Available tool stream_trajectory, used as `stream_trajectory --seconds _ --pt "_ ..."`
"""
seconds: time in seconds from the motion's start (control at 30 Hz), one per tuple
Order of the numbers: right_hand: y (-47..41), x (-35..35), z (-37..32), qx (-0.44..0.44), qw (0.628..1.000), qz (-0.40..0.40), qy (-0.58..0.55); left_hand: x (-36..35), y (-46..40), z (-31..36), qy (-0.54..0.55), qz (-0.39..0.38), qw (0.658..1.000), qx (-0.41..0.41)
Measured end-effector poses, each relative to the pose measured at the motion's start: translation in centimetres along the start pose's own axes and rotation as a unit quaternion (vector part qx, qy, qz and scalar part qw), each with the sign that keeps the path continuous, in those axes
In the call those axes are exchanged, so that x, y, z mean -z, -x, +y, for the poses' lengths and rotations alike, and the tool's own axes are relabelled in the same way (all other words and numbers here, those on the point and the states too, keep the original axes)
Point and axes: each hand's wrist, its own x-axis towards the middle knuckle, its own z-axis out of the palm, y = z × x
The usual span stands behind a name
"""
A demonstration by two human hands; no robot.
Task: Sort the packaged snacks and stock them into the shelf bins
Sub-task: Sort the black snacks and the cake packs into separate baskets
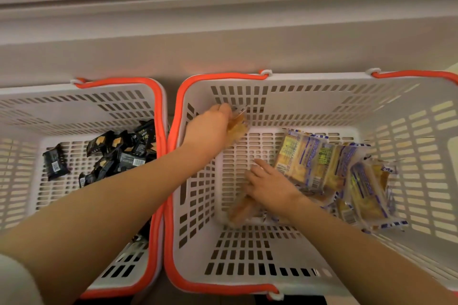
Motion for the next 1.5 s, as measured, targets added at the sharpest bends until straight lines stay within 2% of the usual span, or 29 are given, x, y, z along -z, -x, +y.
stream_trajectory --seconds 0.07,0.13,0.2,0.27,0.3,0.33,0.37,0.43,0.5,0.6,0.67,0.73,0.8,0.9,1.0,1.13,1.27,1.3,1.43,1.5 --pt "1.8 -1.0 0.7 -0.021 0.999 -0.01 -0.023 0.1 0.1 0.2 0.018 0.004 1.0 -0.002" --pt "3.8 -1.8 1.8 -0.101 0.986 0.029 -0.132 -0.2 0.4 0.3 0.03 0.012 0.999 -0.008" --pt "5.5 -1.7 2.9 -0.231 0.933 0.094 -0.26 -0.5 0.6 0.3 0.042 0.02 0.999 -0.025" --pt "6.4 -0.9 3.9 -0.34 0.855 0.122 -0.372 -0.6 0.8 0.5 0.088 0.005 0.995 -0.041" --pt "6.6 -0.6 4.4 -0.369 0.817 0.133 -0.422 -0.6 1.0 0.7 0.114 -0.01 0.992 -0.048" --pt "6.7 -0.2 4.7 -0.378 0.796 0.133 -0.453 -0.5 1.2 1.0 0.13 -0.026 0.99 -0.055" --pt "6.7 0.2 5.0 -0.373 0.791 0.122 -0.47 -0.2 1.5 1.2 0.134 -0.039 0.988 -0.064" --pt "6.3 1.3 5.1 -0.37 0.802 0.063 -0.464 0.5 2.5 1.3 0.125 -0.052 0.985 -0.104" --pt "5.7 2.3 4.7 -0.387 0.835 0.027 -0.391 1.8 4.2 1.0 0.106 -0.023 0.982 -0.158" --pt "4.5 5.5 2.9 -0.322 0.893 0.085 -0.302 4.5 8.1 -0.7 0.064 0.083 0.974 -0.203" --pt "3.7 8.4 1.3 -0.249 0.913 0.116 -0.303 6.0 11.2 -2.7 0.069 0.114 0.978 -0.158" --pt "2.9 11.5 -0.8 -0.211 0.915 0.146 -0.31 7.0 14.4 -5.1 0.076 0.081 0.989 -0.098" --pt "2.0 14.6 -3.0 -0.19 0.914 0.148 -0.325 7.3 17.6 -7.7 0.049 -0.001 0.997 -0.067" --pt "0.8 18.4 -5.8 -0.152 0.933 0.093 -0.313 6.7 21.8 -10.4 0.03 -0.115 0.99 -0.078" --pt "0.3 21.1 -8.5 -0.123 0.951 0.028 -0.283 5.7 24.4 -12.2 0.024 -0.178 0.978 -0.103" --pt "-0.5 22.4 -10.4 -0.179 0.933 0.0 -0.311 4.3 25.3 -13.4 -0.036 -0.228 0.963 -0.14" --pt "-1.5 21.4 -11.4 -0.295 0.848 0.073 -0.434 3.5 24.6 -12.9 -0.104 -0.173 0.961 -0.192" --pt "-1.8 20.8 -11.9 -0.312 0.837 0.091 -0.44 3.4 24.6 -13.0 -0.124 -0.161 0.957 -0.207" --pt "-3.0 19.2 -14.6 -0.362 0.839 0.165 -0.371 2.7 26.0 -14.9 -0.119 -0.134 0.962 -0.206" --pt "-4.1 18.7 -15.6 -0.363 0.853 0.144 -0.347 2.9 26.8 -16.2 -0.094 -0.116 0.969 -0.199"
